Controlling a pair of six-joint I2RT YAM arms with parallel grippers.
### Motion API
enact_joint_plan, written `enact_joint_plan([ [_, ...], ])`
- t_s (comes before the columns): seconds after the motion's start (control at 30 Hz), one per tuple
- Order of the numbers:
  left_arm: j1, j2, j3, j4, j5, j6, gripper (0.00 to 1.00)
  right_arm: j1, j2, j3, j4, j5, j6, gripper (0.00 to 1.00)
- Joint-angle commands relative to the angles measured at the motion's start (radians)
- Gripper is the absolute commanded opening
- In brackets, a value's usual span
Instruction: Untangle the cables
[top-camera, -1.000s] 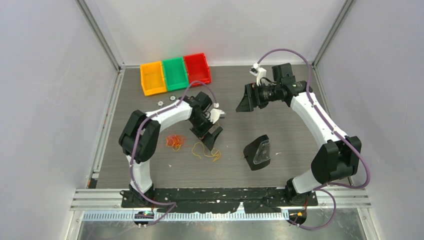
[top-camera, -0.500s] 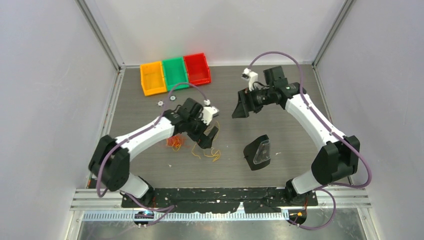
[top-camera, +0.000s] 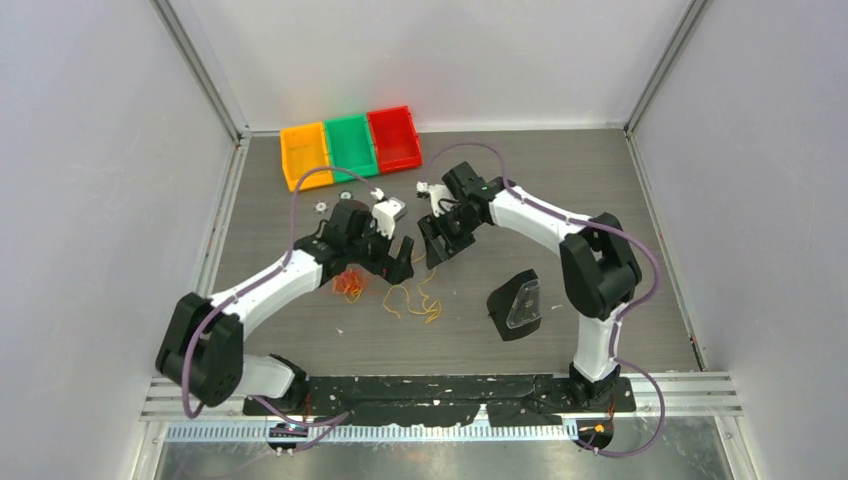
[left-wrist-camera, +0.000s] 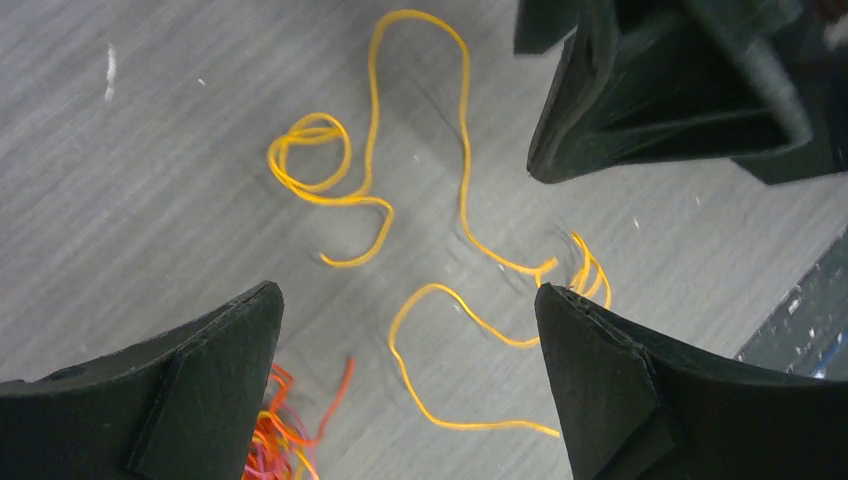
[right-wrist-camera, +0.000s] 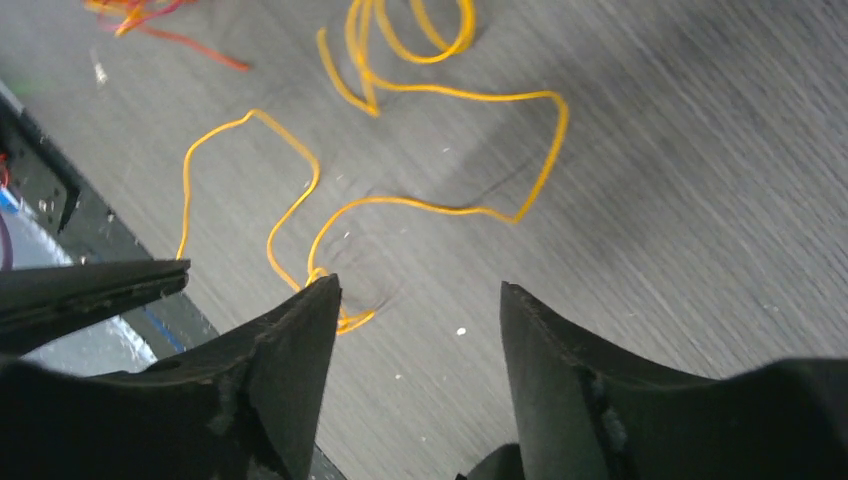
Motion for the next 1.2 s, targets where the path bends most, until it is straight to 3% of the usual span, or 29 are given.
enact_joint_plan([
  [0.0, 0.027, 0.122, 0.12, 0.07, -0.012, -0.021, 0.99, 0.003, 0.039, 0.101, 0.069, 0.052, 0.078, 0.63],
  [0.17, 0.077, 0.232, 0.17, 0.096, 0.017, -0.121, 0.91, 0.004, 0.086, 0.11, 0.11, 0.135, 0.117, 0.55],
  [0.6, 0.078, 0.443, 0.258, 0.018, 0.001, -0.261, 0.73, -0.007, 0.157, 0.108, 0.118, 0.119, 0.117, 0.25],
  [0.67, 0.078, 0.462, 0.253, 0.013, 0.021, -0.272, 0.65, -0.018, 0.162, 0.104, 0.118, 0.113, 0.119, 0.14],
  [0.73, 0.078, 0.463, 0.243, 0.022, 0.083, -0.278, 0.44, -0.032, 0.164, 0.099, 0.117, 0.106, 0.124, 0.07],
  [0.8, 0.077, 0.435, 0.235, 0.031, 0.173, -0.27, 0.24, -0.046, 0.158, 0.09, 0.119, 0.098, 0.13, 0.06],
  [0.9, 0.071, 0.294, 0.178, 0.086, 0.24, -0.26, 0.0, -0.063, 0.136, 0.066, 0.141, 0.084, 0.141, 0.05],
  [1.03, 0.027, 0.071, 0.113, 0.091, 0.295, -0.234, 0.0, -0.072, 0.097, 0.012, 0.181, 0.039, 0.169, 0.06],
  [1.17, -0.097, 0.031, 0.098, -0.019, 0.295, -0.175, 0.0, -0.075, 0.071, -0.012, 0.218, 0.0, 0.205, 0.05],
])
